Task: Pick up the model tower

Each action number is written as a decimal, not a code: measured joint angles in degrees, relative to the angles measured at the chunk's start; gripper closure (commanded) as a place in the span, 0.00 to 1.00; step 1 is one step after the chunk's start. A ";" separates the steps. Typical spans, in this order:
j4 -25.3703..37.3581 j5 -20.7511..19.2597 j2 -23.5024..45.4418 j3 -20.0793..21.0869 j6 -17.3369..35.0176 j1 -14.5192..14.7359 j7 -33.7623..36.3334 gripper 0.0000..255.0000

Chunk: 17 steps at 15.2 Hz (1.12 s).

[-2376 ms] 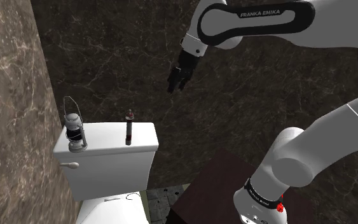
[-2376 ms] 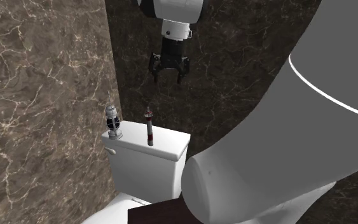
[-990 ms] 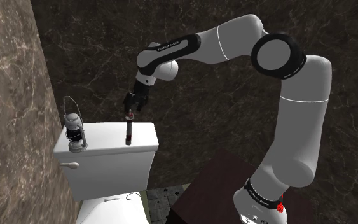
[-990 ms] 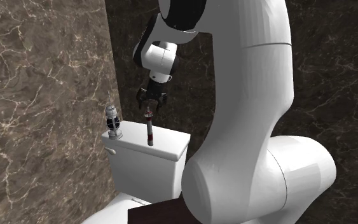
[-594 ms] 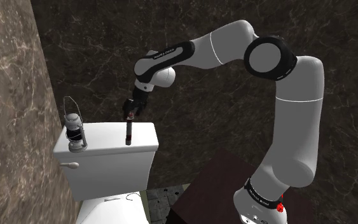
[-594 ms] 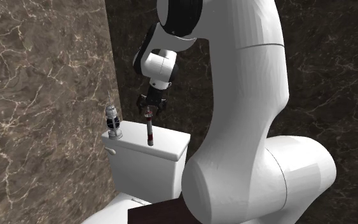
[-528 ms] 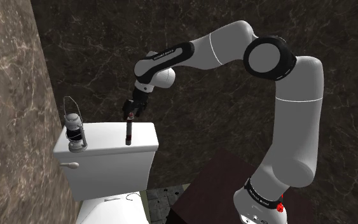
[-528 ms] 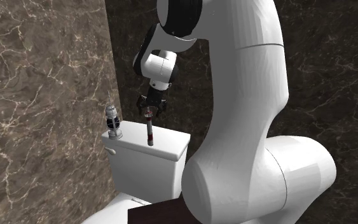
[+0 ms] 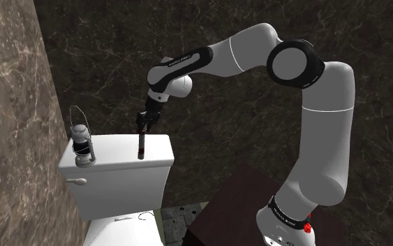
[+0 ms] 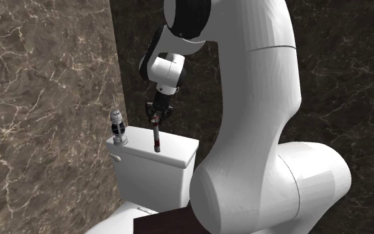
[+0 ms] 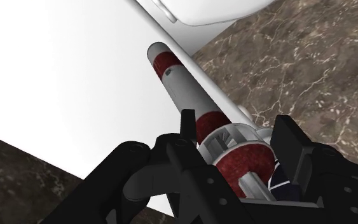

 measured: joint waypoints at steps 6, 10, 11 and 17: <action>0.37 -0.33 -0.83 -0.11 -1.18 0.06 0.57 1.00; 0.81 -0.82 -2.46 -0.33 -3.20 0.01 1.34 1.00; 1.15 -1.02 -2.85 -0.38 -3.87 0.08 1.75 1.00; 2.66 -1.91 -5.18 -0.66 -7.49 0.10 3.31 1.00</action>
